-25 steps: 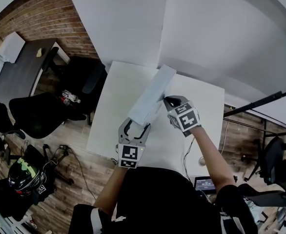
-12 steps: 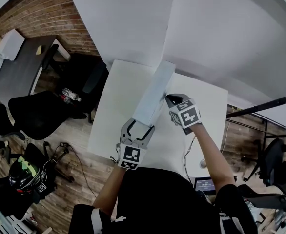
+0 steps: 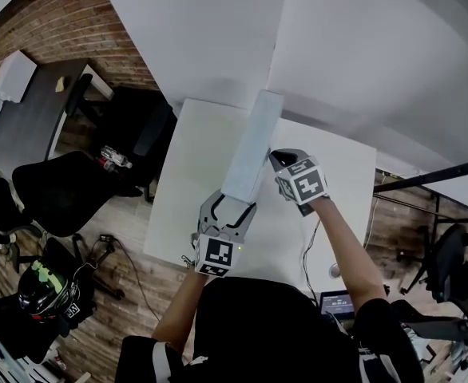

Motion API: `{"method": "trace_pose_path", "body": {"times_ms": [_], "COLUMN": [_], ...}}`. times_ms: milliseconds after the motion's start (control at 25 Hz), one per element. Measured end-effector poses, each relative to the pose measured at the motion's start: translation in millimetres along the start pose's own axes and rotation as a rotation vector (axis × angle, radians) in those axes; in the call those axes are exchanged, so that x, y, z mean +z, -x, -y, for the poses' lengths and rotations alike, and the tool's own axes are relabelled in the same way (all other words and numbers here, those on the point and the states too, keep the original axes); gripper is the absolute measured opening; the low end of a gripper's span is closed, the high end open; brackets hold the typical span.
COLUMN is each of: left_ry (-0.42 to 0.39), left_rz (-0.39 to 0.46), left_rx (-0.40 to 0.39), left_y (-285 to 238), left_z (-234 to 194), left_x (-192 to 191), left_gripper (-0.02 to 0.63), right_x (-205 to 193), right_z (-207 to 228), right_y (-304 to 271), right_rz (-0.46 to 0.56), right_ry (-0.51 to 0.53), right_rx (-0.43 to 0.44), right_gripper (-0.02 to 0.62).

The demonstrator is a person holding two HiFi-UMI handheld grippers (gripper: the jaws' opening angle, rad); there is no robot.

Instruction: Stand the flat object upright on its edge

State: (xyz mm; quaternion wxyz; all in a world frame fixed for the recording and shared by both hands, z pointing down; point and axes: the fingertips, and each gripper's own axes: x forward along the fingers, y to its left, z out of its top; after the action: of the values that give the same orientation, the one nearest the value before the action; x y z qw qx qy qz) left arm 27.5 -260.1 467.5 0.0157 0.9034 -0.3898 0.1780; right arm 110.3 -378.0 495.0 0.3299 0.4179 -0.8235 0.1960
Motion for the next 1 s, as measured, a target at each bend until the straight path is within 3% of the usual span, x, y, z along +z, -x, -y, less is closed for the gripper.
{"method": "trace_pose_path", "body": {"times_ms": [200,1000], "left_ry": [-0.031,-0.026], "left_rz": [-0.009,0.021], "left_rx": [-0.009,-0.009], "left_y": [-9.0,-48.2], "left_z": [-9.1,-38.7], "left_x": [3.1,14.1], "left_gripper": [0.302,0.298], "right_x": [4.8,35.0], "right_z": [5.8,37.0], "right_y": [-11.7,-52.5], "right_rz": [-0.008,0.005], "right_ry": [-0.007,-0.032], "right_rx": [0.007,0.006], "right_gripper": [0.043,0.043]}}
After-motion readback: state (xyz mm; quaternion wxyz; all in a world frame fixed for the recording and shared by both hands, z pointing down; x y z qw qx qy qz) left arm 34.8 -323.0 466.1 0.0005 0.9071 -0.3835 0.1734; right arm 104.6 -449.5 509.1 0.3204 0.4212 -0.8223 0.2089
